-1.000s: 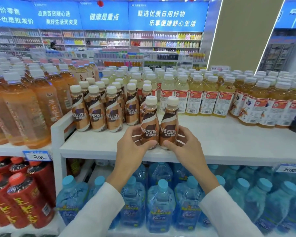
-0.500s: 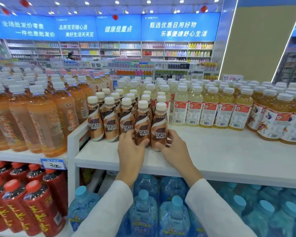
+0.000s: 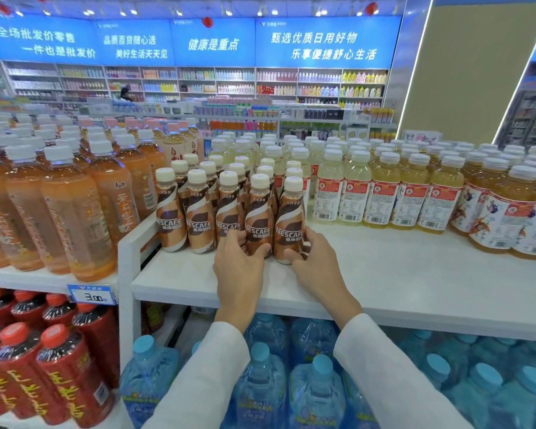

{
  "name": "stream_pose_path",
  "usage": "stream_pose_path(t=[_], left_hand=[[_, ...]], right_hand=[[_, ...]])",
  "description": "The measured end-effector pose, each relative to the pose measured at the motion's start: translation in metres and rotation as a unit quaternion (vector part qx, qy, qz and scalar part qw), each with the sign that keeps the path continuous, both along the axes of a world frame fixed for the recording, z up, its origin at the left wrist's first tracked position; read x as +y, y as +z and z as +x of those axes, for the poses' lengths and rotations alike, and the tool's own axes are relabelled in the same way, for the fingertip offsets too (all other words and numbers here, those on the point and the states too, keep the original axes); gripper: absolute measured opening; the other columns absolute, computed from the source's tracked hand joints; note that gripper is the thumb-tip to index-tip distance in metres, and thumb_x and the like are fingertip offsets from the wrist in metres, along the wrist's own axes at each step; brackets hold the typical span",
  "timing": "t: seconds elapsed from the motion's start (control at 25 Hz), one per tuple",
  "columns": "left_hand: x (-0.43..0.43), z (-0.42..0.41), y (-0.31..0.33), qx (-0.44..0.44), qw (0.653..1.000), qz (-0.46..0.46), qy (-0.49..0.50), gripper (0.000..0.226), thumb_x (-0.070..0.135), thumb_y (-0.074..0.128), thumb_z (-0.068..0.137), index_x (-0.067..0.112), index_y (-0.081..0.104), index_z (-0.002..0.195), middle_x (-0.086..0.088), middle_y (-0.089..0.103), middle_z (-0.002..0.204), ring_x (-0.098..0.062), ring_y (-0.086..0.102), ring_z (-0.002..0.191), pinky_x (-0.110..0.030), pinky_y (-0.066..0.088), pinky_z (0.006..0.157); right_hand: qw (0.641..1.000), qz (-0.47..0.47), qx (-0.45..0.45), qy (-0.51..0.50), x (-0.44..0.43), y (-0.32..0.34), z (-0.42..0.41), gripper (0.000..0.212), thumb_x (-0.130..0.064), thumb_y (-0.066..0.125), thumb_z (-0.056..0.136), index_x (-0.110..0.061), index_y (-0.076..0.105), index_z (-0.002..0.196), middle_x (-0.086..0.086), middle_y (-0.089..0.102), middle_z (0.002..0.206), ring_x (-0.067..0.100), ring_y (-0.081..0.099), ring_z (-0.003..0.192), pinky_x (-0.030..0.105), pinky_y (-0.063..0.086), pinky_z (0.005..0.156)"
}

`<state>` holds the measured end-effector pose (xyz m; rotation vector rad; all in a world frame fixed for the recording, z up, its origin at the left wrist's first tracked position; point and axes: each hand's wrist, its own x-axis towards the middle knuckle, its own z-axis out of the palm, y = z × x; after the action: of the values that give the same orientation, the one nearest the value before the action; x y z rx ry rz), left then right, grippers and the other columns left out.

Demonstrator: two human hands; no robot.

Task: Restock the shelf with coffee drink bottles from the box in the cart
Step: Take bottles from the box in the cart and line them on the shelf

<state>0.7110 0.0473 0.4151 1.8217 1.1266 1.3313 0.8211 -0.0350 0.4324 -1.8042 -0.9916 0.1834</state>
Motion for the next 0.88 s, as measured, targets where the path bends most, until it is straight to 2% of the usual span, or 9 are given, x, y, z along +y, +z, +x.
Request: stream_pose_path(t=[0.4, 0.64, 0.8, 0.88], left_hand=[[-0.003, -0.001, -0.002, 0.002, 1.0, 0.006, -0.001, 0.038, 0.037, 0.081, 0.081, 0.032, 0.053, 0.106, 0.008, 0.06, 0.104, -0.016, 0.061, 0.098, -0.043, 0.055, 0.089], [-0.003, 0.0, -0.002, 0.002, 1.0, 0.006, -0.007, 0.039, 0.037, 0.081, 0.082, 0.029, 0.055, 0.11, 0.007, 0.061, 0.106, -0.016, 0.062, 0.098, -0.044, 0.057, 0.088], [-0.006, -0.003, -0.001, 0.028, 1.0, 0.0, -0.009, 0.042, 0.037, 0.079, 0.083, 0.023, 0.057, 0.116, 0.005, 0.063, 0.112, -0.017, 0.061, 0.104, -0.043, 0.054, 0.094], [-0.01, -0.012, 0.0, 0.031, 0.999, -0.009, -0.019, 0.044, 0.038, 0.077, 0.084, 0.02, 0.058, 0.119, 0.004, 0.065, 0.115, -0.018, 0.062, 0.106, -0.042, 0.053, 0.096]], right_hand=[[1.0, -0.016, -0.026, 0.003, 0.003, -0.005, -0.001, 0.058, -0.012, 0.063, 0.095, -0.021, 0.04, 0.148, 0.0, 0.049, 0.124, 0.013, 0.049, 0.114, 0.022, 0.034, 0.093], [0.999, -0.024, -0.034, 0.0, 0.007, -0.009, 0.0, 0.057, -0.015, 0.061, 0.097, -0.02, 0.037, 0.148, 0.005, 0.048, 0.129, 0.019, 0.05, 0.122, 0.023, 0.034, 0.096], [1.0, -0.029, -0.011, 0.002, 0.0, -0.006, 0.0, 0.045, -0.022, 0.063, 0.097, -0.016, 0.043, 0.137, 0.008, 0.056, 0.127, 0.022, 0.056, 0.115, 0.029, 0.044, 0.093], [1.0, -0.017, -0.003, -0.003, -0.016, -0.003, -0.007, 0.041, -0.022, 0.062, 0.098, -0.012, 0.044, 0.133, 0.008, 0.054, 0.126, 0.016, 0.052, 0.106, 0.028, 0.043, 0.089]])
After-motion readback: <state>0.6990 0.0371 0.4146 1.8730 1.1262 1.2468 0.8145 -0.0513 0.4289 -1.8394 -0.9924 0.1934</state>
